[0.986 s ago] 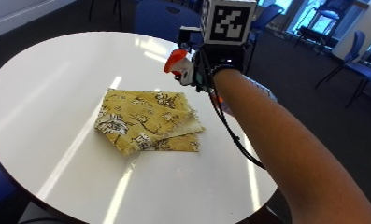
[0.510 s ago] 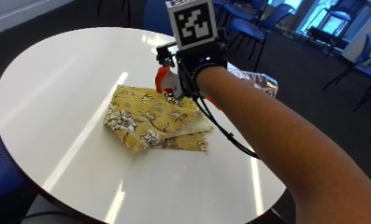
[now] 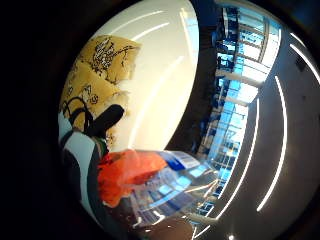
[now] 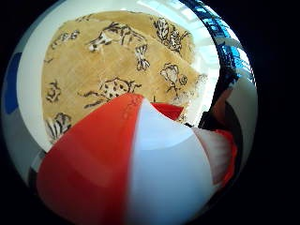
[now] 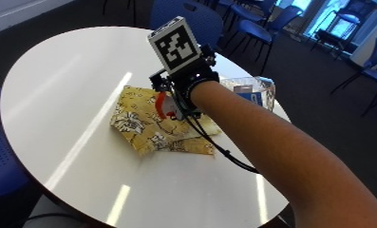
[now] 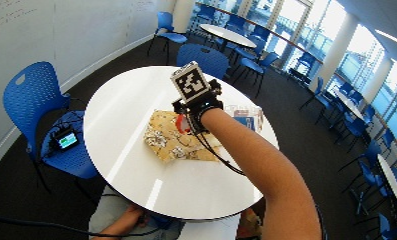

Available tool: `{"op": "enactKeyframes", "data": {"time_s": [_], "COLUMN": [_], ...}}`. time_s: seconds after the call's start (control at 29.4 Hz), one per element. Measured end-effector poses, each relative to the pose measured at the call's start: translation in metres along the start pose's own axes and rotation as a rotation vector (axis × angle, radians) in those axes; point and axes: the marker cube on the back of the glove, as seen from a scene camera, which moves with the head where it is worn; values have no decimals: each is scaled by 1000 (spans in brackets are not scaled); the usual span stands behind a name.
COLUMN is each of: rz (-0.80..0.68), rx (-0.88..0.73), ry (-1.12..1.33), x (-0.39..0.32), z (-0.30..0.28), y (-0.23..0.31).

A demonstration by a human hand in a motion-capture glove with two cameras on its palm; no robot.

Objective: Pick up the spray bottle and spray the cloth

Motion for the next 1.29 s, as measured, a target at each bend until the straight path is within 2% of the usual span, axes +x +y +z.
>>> {"op": "enactKeyframes", "data": {"time_s": [0.37,0.99,1.29], "rz": [18,-47,-19], "rx": [35,-25,114], "ry": [-3,-34,-85], "x": [-5,-10,-4], "z": [2,5,-11], "y": [-4,2,7]}}
